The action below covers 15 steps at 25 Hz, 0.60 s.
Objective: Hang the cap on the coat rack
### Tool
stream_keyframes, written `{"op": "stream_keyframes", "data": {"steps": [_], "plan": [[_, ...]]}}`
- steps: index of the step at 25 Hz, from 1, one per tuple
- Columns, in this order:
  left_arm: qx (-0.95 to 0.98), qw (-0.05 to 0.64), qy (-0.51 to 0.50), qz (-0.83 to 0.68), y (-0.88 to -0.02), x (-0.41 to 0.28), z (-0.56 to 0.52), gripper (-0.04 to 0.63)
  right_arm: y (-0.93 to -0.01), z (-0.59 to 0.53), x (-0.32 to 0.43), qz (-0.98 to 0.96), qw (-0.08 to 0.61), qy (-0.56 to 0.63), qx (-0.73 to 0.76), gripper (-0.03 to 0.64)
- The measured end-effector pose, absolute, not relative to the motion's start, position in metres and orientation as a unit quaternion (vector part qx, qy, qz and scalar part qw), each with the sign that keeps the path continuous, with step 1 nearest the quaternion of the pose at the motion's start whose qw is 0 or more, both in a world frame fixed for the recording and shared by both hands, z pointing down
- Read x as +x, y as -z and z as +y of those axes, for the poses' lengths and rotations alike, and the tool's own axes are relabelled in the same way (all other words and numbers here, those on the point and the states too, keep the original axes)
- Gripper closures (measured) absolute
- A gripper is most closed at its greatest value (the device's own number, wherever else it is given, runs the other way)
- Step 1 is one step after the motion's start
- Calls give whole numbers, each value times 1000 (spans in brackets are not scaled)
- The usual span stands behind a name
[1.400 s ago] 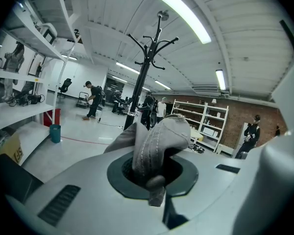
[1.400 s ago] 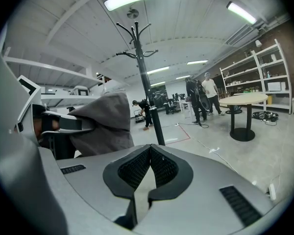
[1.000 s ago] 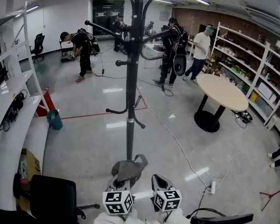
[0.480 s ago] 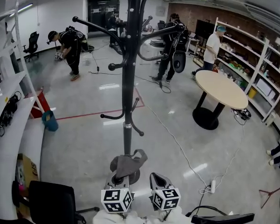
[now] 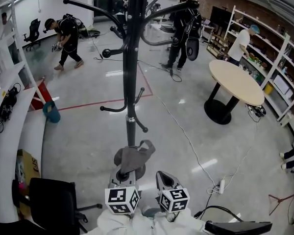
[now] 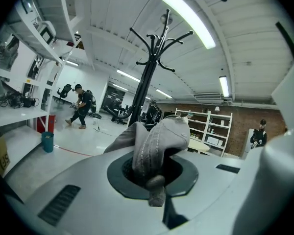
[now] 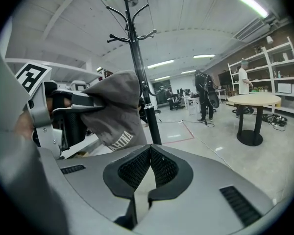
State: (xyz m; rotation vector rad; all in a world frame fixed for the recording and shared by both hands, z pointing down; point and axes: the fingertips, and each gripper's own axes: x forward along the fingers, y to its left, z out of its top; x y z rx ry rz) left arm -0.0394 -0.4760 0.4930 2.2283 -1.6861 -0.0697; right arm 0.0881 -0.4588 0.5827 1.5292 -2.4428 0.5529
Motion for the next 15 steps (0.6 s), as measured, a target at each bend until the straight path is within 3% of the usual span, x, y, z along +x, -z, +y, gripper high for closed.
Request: {"op": "stream_keyframes", "data": {"steps": [15], "plan": [[753, 152, 3, -641, -490, -42, -531, 586, -591, -463, 117, -820, 104, -206, 524, 606]]}}
